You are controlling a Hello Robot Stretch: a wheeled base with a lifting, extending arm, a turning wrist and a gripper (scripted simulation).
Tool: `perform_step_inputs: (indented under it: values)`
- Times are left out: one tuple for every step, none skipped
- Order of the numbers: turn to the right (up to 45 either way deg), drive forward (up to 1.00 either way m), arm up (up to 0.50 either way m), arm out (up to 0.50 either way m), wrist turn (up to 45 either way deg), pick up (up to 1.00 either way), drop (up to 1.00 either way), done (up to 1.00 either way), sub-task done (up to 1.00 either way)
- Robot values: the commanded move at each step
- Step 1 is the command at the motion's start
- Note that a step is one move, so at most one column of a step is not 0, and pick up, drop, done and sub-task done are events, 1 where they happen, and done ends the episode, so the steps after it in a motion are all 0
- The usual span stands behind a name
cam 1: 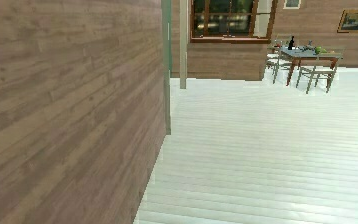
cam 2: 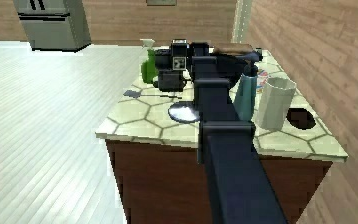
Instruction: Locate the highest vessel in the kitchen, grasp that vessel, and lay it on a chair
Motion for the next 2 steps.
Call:
perform_step_inputs:
  values:
    - [0.0, 0.0, 0.0, 0.0, 21.0, 0.0, 0.0, 0.0, 0.0]
    - [0.0, 0.0, -0.14, 0.0, 0.0, 0.0, 0.0, 0.0, 0.0]
